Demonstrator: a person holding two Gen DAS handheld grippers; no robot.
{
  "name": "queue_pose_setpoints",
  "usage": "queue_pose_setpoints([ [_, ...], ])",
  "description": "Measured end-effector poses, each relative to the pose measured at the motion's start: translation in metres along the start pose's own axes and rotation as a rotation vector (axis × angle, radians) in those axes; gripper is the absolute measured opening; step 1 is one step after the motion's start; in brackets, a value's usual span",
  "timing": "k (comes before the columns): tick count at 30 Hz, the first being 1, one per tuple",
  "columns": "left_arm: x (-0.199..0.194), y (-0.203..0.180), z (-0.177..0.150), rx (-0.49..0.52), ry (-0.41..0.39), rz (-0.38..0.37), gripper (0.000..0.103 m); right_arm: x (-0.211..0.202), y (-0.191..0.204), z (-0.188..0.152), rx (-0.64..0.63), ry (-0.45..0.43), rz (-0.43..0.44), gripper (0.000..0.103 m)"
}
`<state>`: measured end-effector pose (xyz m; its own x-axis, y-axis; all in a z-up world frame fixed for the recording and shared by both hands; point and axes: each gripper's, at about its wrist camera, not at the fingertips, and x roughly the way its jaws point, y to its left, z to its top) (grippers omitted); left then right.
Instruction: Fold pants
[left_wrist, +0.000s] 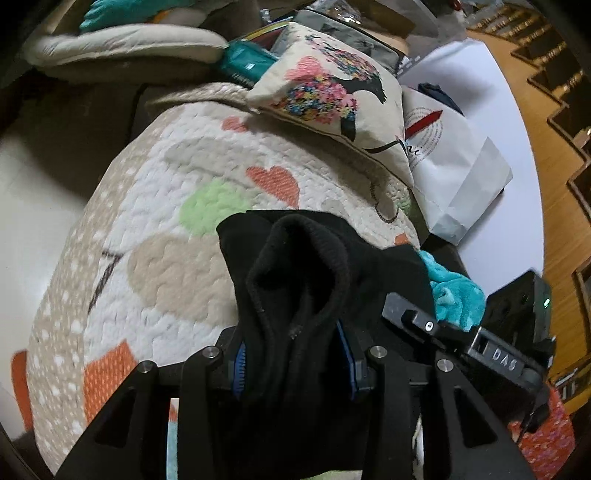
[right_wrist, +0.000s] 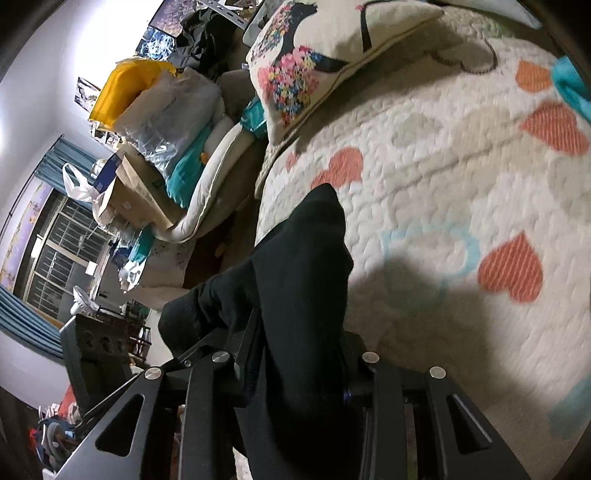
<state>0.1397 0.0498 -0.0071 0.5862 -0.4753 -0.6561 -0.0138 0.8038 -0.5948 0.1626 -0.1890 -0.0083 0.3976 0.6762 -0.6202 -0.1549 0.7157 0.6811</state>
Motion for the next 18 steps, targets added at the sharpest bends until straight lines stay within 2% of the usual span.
queue_pose_setpoints([
  [10, 0.033, -0.011, 0.050, 0.083, -0.003, 0.091, 0.038, 0.025, 0.017, 0.048, -0.126, -0.007, -0.056, 0.035],
  [14, 0.052, -0.011, 0.061, 0.093, 0.008, 0.089, 0.038, 0.032, 0.014, 0.059, -0.143, -0.031, -0.066, 0.035],
  [18, 0.069, -0.006, 0.063, 0.082, 0.023, 0.069, 0.038, 0.039, -0.005, 0.065, -0.102, -0.038, -0.069, 0.035],
])
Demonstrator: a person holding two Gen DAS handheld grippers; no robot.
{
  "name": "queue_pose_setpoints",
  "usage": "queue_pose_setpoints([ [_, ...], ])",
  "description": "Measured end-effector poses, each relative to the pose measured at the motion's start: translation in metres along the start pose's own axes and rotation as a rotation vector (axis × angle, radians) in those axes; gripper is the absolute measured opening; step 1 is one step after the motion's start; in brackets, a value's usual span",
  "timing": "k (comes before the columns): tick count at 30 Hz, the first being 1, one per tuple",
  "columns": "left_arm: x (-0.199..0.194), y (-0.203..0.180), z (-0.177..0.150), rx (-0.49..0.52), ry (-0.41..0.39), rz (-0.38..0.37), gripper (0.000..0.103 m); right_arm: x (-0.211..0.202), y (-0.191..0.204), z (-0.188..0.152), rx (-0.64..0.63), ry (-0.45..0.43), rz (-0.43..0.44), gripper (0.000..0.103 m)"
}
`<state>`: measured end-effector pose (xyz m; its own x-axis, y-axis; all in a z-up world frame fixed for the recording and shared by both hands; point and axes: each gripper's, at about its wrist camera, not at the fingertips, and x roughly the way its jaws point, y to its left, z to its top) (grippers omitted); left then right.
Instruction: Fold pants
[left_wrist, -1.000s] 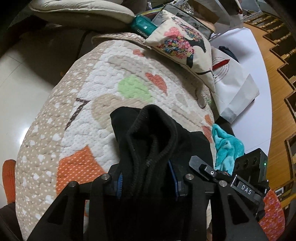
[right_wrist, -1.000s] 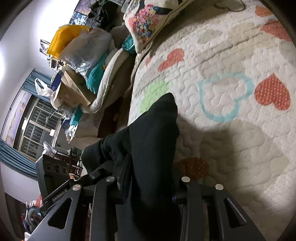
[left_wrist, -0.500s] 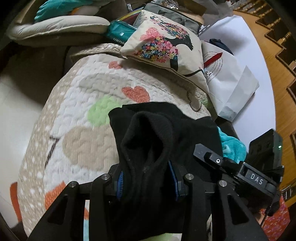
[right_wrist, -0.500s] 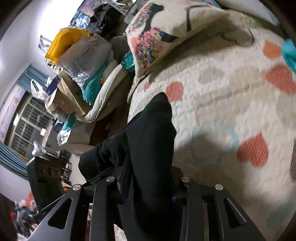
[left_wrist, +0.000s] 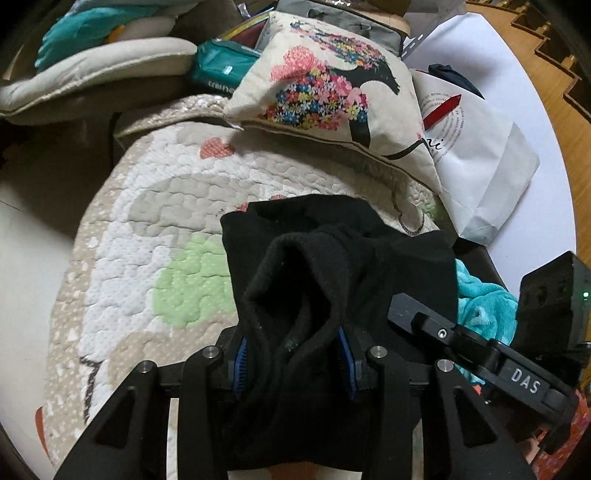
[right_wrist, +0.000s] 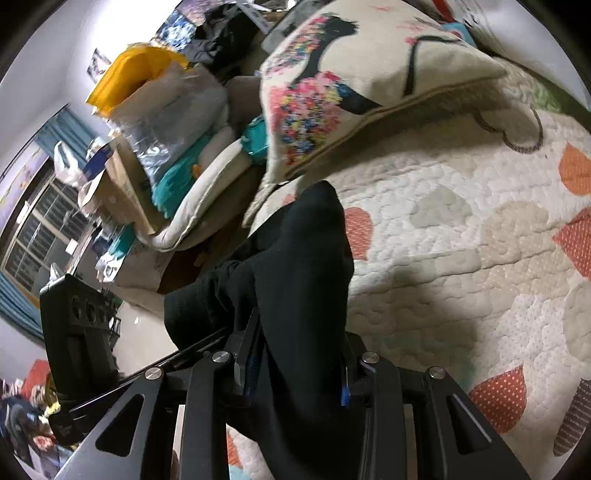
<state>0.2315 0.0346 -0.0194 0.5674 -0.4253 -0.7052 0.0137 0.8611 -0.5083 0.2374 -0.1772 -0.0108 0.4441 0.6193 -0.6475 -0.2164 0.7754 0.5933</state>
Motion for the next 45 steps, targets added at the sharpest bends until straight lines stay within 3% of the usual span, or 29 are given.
queue_pose_setpoints([
  [8, 0.034, 0.020, 0.001, -0.045, 0.053, -0.015, 0.038, 0.025, -0.026, 0.000, 0.052, 0.005, -0.057, 0.035],
  [13, 0.034, 0.033, 0.006, -0.111, 0.065, -0.016, 0.042, 0.027, -0.041, -0.004, 0.105, 0.004, -0.109, 0.045],
  [24, 0.046, 0.087, 0.001, -0.418, 0.129, -0.162, 0.054, 0.028, -0.051, -0.013, 0.107, 0.020, -0.191, 0.064],
  [28, 0.047, 0.097, -0.001, -0.475, 0.139, -0.214, 0.054, 0.031, -0.062, -0.018, 0.147, 0.022, -0.192, 0.074],
  [32, 0.045, 0.101, -0.003, -0.508, 0.147, -0.245, 0.055, 0.026, -0.061, -0.021, 0.148, -0.008, -0.201, 0.075],
  [39, 0.023, 0.103, -0.003, -0.500, 0.128, -0.214, 0.056, 0.000, -0.038, -0.033, 0.051, -0.070, -0.259, 0.075],
  [45, -0.010, 0.095, -0.015, -0.380, 0.105, -0.073, 0.056, -0.026, -0.021, -0.059, 0.015, -0.077, -0.293, 0.075],
])
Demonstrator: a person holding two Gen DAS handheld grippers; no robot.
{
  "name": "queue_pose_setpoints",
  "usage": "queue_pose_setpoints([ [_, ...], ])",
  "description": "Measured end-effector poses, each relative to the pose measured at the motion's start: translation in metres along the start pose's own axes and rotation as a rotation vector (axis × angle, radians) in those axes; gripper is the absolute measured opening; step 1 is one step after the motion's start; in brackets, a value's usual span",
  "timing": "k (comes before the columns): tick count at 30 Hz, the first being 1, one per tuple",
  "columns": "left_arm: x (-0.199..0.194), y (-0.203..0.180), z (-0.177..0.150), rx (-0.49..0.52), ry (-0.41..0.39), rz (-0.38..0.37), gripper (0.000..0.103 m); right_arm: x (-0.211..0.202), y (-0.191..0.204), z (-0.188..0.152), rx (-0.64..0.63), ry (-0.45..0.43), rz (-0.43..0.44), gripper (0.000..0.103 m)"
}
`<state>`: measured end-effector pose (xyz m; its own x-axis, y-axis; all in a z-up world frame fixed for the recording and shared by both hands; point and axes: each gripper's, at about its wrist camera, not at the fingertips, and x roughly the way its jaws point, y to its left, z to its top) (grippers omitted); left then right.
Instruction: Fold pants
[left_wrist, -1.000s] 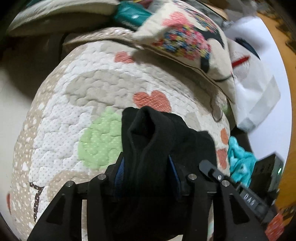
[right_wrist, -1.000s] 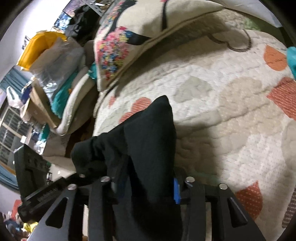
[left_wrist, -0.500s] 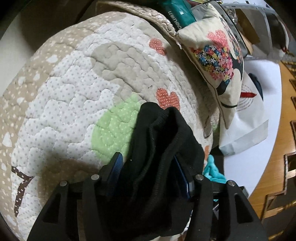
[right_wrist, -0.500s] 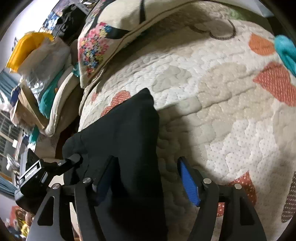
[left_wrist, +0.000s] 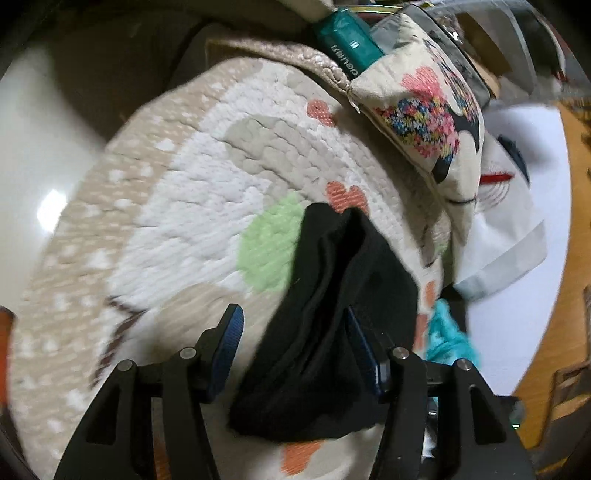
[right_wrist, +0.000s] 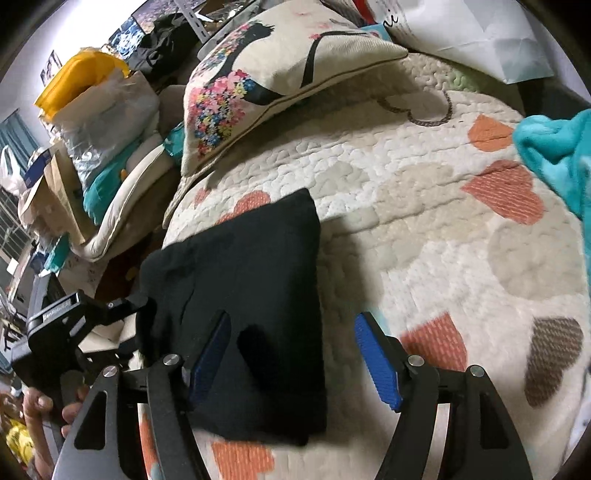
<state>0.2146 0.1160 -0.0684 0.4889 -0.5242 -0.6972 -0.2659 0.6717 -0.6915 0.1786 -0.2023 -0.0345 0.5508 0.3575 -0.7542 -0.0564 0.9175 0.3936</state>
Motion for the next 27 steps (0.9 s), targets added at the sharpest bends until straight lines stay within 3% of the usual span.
queue_pose_setpoints([
  [4, -0.018, -0.011, -0.030, 0.128, -0.042, 0.099, 0.056, -0.022, 0.007, -0.026, -0.013, 0.001, 0.001, 0.075],
  [11, -0.043, -0.018, -0.099, 0.287, -0.073, 0.165, 0.056, -0.044, 0.019, -0.071, -0.058, 0.012, -0.025, 0.075],
  [18, -0.052, -0.024, -0.166, 0.451, -0.094, 0.293, 0.056, -0.062, 0.027, -0.117, -0.126, 0.044, -0.096, 0.075],
  [27, -0.064, -0.038, -0.215, 0.653, -0.172, 0.400, 0.057, -0.076, 0.015, -0.168, -0.077, 0.099, -0.106, 0.075],
])
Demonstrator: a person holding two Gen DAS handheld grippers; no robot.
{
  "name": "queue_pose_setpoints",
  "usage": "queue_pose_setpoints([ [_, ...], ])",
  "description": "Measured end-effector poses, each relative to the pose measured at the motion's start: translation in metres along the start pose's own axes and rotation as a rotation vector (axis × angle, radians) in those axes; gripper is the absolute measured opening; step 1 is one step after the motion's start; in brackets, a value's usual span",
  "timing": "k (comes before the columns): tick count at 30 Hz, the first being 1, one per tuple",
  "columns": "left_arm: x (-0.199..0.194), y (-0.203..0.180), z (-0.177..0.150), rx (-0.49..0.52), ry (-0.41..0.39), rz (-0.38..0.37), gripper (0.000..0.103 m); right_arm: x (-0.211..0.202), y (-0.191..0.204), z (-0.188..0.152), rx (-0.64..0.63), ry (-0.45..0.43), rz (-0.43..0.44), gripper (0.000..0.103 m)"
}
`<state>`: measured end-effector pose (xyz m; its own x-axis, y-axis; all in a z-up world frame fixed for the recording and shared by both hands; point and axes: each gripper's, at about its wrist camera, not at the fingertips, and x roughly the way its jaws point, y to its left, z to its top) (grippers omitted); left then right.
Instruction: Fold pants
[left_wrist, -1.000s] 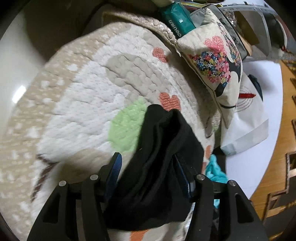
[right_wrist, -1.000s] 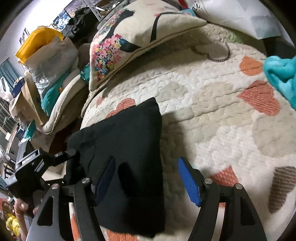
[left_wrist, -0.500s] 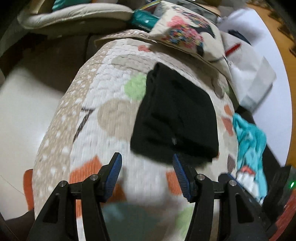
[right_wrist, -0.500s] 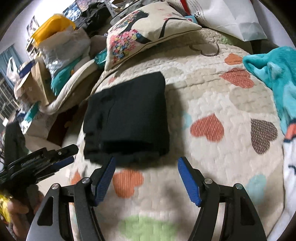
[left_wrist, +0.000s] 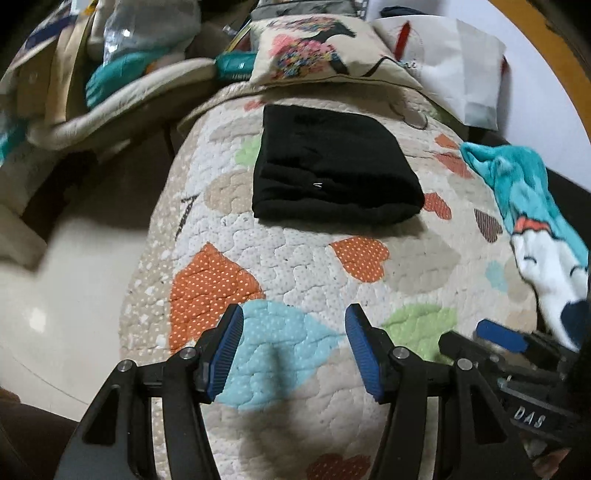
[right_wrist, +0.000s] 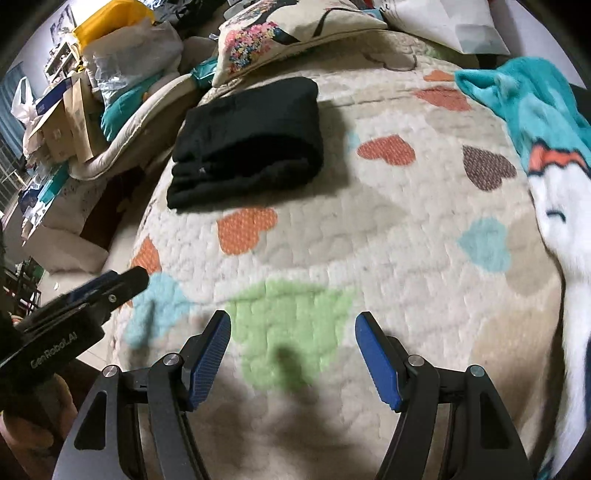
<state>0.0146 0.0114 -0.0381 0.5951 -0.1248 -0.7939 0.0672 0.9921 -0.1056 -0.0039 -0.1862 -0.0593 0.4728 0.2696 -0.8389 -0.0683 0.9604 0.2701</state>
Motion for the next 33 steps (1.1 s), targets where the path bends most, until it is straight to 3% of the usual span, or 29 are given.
queue_pose_setpoints([
  [8, -0.003, -0.013, -0.008, 0.066, -0.013, 0.024, 0.058, -0.006, -0.002, 0.000, 0.008, -0.033, -0.023, 0.075],
  [18, 0.001, -0.010, -0.007, 0.016, 0.006, -0.023, 0.061, 0.000, 0.002, 0.002, -0.015, -0.038, -0.039, 0.075],
  [33, -0.018, -0.014, -0.004, 0.048, -0.110, 0.023, 0.062, 0.001, 0.004, 0.002, -0.027, -0.047, -0.043, 0.075],
])
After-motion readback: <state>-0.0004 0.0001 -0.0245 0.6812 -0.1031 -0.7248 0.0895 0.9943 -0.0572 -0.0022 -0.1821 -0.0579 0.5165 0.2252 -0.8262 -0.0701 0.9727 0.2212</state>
